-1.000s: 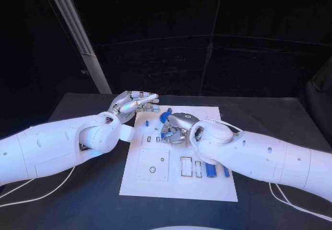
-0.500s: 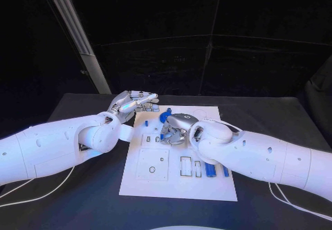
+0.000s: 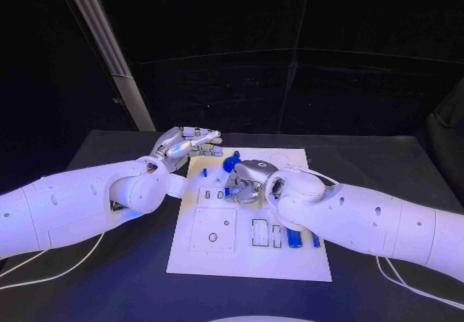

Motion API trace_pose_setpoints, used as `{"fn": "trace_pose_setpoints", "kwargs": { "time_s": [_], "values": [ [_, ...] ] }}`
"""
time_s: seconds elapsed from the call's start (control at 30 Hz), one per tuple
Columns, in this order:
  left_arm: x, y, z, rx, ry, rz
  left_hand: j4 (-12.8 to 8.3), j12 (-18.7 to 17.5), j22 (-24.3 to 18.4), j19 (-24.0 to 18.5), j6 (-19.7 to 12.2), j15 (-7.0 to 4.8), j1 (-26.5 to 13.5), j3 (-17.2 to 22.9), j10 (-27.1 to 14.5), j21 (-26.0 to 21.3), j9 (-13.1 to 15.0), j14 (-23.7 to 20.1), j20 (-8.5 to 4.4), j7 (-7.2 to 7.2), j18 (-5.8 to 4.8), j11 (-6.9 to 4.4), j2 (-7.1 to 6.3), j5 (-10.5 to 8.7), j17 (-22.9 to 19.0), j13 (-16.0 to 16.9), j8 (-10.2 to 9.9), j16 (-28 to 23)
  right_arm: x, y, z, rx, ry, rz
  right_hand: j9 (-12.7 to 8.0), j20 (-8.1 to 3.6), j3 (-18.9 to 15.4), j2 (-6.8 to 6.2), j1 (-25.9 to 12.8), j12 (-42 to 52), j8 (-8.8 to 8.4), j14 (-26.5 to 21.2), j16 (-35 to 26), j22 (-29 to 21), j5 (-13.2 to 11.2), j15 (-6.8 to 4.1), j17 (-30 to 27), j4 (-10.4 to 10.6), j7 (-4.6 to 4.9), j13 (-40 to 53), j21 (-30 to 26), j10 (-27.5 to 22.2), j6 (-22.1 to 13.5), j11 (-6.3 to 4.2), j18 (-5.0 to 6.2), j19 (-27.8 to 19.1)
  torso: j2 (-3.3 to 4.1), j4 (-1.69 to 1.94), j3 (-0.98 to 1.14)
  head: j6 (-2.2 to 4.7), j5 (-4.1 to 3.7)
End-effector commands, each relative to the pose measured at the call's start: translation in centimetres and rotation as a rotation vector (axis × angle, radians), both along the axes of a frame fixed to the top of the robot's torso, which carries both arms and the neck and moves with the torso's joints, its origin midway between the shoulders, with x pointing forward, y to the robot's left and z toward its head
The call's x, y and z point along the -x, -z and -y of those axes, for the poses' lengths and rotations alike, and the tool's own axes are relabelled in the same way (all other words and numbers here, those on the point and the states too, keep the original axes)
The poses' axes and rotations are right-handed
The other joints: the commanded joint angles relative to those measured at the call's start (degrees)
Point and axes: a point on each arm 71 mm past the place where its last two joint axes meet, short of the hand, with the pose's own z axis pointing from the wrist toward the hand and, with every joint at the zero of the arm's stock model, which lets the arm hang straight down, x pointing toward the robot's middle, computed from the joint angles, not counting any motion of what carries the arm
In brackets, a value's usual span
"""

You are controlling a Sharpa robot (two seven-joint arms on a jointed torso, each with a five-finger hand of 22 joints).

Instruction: Assemble the parts on the task board

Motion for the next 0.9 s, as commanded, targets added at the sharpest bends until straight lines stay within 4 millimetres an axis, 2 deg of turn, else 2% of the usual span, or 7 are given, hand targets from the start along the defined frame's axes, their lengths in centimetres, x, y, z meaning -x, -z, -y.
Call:
{"fn": "trace_pose_setpoints", "kwargs": {
  "time_s": [0.03,0.37,0.67,0.77,0.9],
  "values": [
    [0.0,-0.1,0.1,0.007,0.007,0.004,-0.3,-0.2,-0.1,-0.3,0.4,0.3,0.1,-0.1,0.3,-0.2,-0.1,0.1,0.0,0.05,0.69,0.08,0.45,0.19,0.0,-0.1,-0.3,-0.4,0.0,0.0,0.1,0.011,0.01,0.007,-0.1,0.59,-0.3,-0.83,-0.1,-0.4,-0.17,3.8,-0.2,13.7,0.2,0.48,5.1,-0.1,0.07,-0.2,-0.3,-0.6,-0.8,0.05,-0.07,5.2,0.03,0.02,0.0,0.03,-0.03],
    [-0.1,-0.1,0.0,0.005,0.007,0.0,-0.3,-0.2,-0.1,-0.3,0.4,0.3,0.1,-0.1,0.3,-0.2,-0.1,0.1,0.0,0.05,0.69,0.08,0.45,0.19,0.0,-0.1,-0.3,-0.4,0.0,-0.2,0.1,-0.006,0.02,0.021,-0.3,0.98,-1.3,-2.26,-1.5,-0.7,-0.06,3.8,-0.3,13.7,-0.1,0.82,5.0,0.4,0.37,-0.5,-0.3,-0.8,-2.8,0.39,-0.07,5.2,0.01,0.01,0.01,0.04,-0.07],
    [-0.1,-0.1,0.0,0.004,0.007,-0.001,-0.3,-0.2,-0.1,-0.3,0.4,0.3,0.1,-0.1,0.3,-0.2,-0.1,0.1,0.0,0.05,0.69,0.08,0.45,0.19,0.0,-0.1,-0.3,-0.4,0.0,-0.4,0.0,-0.021,0.02,0.032,-0.3,1.08,-2.4,-3.29,-2.6,-0.6,0.07,3.8,-0.3,13.7,-0.3,0.87,5.1,1.3,0.37,-0.5,-0.3,-0.8,-3.1,0.44,-0.08,5.2,0.02,-0.03,0.0,-0.12,-0.04],
    [-0.1,-0.1,0.0,0.004,0.007,-0.002,-0.3,-0.2,-0.1,-0.3,0.4,0.3,0.1,-0.1,0.3,-0.2,-0.1,0.1,0.0,0.05,0.69,0.08,0.45,0.19,0.0,-0.1,-0.3,-0.4,0.0,-0.7,0.1,-0.061,0.026,0.061,-0.3,1.05,-3.3,-4.28,-3.2,-0.6,0.05,3.8,-0.4,13.7,-0.5,0.84,5.0,2.1,0.35,-0.5,-0.3,-0.8,-3.4,0.43,-0.07,5.2,0.0,-0.02,-0.02,-0.08,-0.09],
    [-0.1,0.0,0.0,-0.002,0.009,-0.009,-0.6,-0.4,0.0,0.0,0.4,0.19,0.1,-0.1,0.4,0.0,-0.1,0.6,-0.07,0.06,0.75,0.07,0.56,0.21,0.2,-0.1,-0.5,-0.3,0.2,-1.4,0.5,-0.147,0.028,0.114,-0.3,0.99,-3.9,-4.85,-3.3,-0.6,0.05,3.7,-0.4,14.0,-0.5,0.79,4.9,2.6,0.33,-0.6,-0.1,-0.8,-3.6,0.4,-0.15,5.4,-0.01,0.02,0.01,-0.09,-0.06]
  ]
}}
